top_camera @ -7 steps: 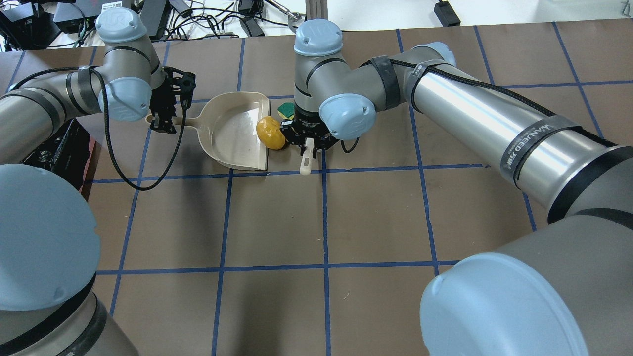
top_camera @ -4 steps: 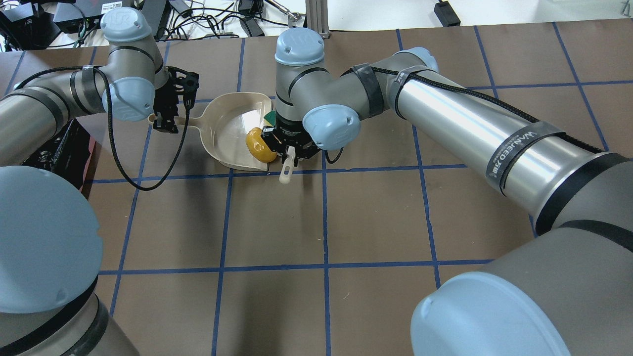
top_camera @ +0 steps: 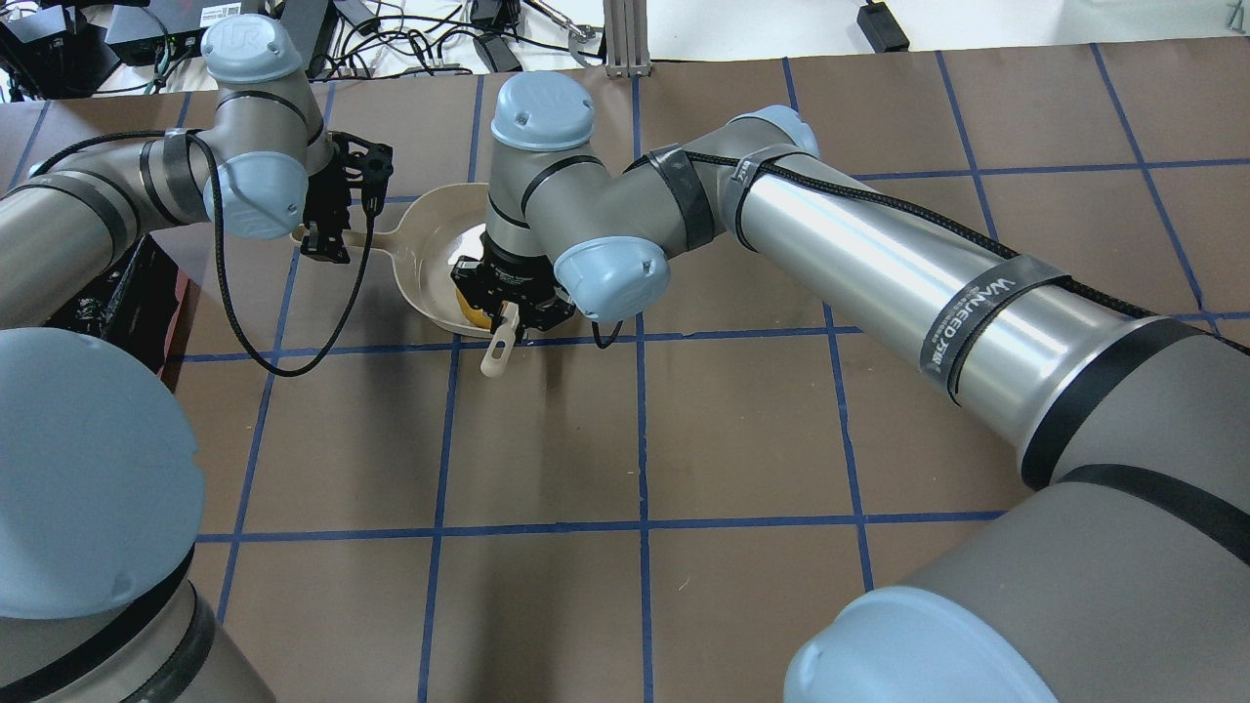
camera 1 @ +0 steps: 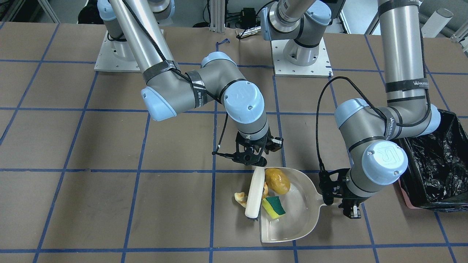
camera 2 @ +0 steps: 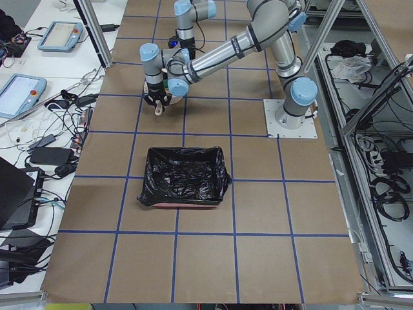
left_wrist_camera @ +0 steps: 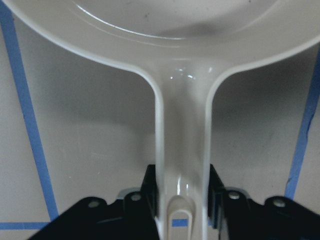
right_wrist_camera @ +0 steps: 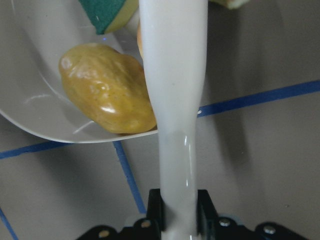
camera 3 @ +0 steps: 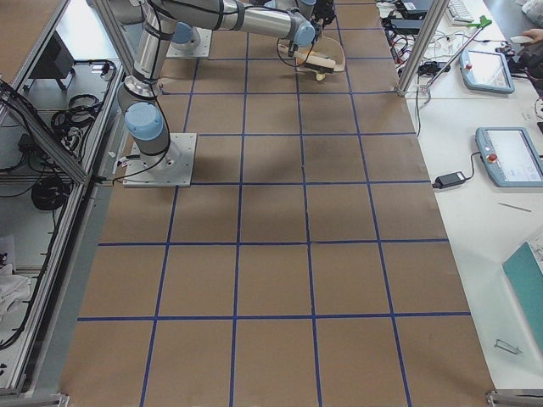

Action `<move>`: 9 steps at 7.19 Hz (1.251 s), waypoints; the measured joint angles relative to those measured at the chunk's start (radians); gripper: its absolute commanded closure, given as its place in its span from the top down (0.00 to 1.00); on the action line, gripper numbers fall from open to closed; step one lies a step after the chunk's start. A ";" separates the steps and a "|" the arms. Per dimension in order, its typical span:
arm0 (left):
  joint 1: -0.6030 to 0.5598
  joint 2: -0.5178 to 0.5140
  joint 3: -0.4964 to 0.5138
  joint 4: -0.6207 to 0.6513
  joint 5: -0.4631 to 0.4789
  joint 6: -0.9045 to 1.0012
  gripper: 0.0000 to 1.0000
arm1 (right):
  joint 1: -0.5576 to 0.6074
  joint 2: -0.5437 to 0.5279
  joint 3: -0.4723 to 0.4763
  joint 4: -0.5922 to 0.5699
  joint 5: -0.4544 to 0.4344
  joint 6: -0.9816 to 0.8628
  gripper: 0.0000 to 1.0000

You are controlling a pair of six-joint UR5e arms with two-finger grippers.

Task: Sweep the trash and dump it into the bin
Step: 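Sweep the potato, sponge and bread toys toward the dustpan with the right gripper's brush, then keep sweeping the remaining toys into the dustpan with the right gripper's brush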

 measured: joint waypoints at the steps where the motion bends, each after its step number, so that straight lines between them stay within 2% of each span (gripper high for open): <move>1: -0.001 -0.002 0.008 0.000 0.001 0.000 0.26 | 0.015 0.000 -0.010 -0.013 0.019 0.038 0.00; 5: -0.001 -0.006 0.018 -0.001 0.003 0.000 0.26 | 0.033 -0.015 -0.039 -0.003 0.027 0.074 0.00; 6: 0.000 -0.007 0.018 -0.001 0.002 0.003 0.26 | 0.017 -0.028 -0.045 0.037 -0.003 0.032 0.00; 9: 0.003 -0.007 0.019 -0.002 0.001 0.009 0.26 | -0.055 -0.066 -0.036 0.179 -0.175 -0.185 0.00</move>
